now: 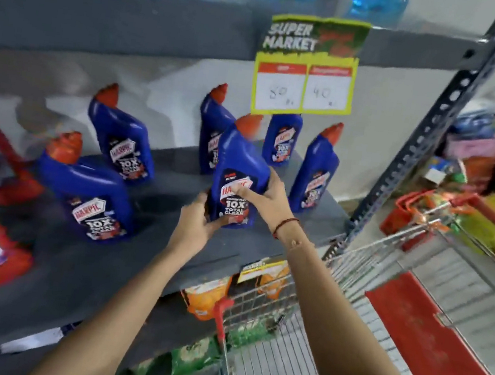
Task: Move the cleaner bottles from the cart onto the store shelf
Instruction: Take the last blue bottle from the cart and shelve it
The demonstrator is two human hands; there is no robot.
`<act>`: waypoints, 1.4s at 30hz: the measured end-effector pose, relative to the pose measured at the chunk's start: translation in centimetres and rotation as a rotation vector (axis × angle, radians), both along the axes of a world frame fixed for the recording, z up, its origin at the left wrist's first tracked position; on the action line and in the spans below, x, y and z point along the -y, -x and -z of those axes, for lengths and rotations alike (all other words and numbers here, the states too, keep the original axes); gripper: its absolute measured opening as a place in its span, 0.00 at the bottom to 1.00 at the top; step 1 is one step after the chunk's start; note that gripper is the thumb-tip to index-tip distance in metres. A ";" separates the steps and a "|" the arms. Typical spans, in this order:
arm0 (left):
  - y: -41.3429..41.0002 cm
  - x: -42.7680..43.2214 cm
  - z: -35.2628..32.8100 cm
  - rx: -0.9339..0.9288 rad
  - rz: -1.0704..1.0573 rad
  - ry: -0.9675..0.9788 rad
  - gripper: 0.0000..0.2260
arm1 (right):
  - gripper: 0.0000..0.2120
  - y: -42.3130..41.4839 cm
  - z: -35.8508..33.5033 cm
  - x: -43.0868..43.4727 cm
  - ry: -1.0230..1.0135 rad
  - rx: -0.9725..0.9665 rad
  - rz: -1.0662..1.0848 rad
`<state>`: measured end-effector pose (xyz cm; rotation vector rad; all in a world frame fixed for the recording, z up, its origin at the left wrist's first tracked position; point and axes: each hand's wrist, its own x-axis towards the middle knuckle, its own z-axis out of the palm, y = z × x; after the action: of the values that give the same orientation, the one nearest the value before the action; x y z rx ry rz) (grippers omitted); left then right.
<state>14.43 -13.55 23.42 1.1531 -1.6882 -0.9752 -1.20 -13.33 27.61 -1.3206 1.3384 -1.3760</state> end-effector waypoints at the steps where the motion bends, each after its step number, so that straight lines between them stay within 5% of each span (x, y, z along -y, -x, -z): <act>1: -0.2 0.5 0.7 -0.015 -0.028 -0.013 0.24 | 0.24 -0.2 0.3 0.6 -0.018 -0.036 -0.017; 8: -0.9 1.0 3.2 0.034 -0.117 0.009 0.21 | 0.32 -0.8 3.1 1.8 -0.077 -0.149 -0.034; 14: -1.7 1.1 4.5 0.179 -0.119 0.041 0.19 | 0.31 0.4 6.7 0.2 -0.145 -0.210 -0.078; 42: 0.5 2.1 4.6 0.313 -0.062 0.144 0.17 | 0.26 3.4 8.6 1.2 -0.142 -0.196 -0.056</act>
<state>13.92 -15.68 18.85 1.3026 -1.9208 -0.6467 -4.61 -14.57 19.05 -1.4134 1.4880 -1.1152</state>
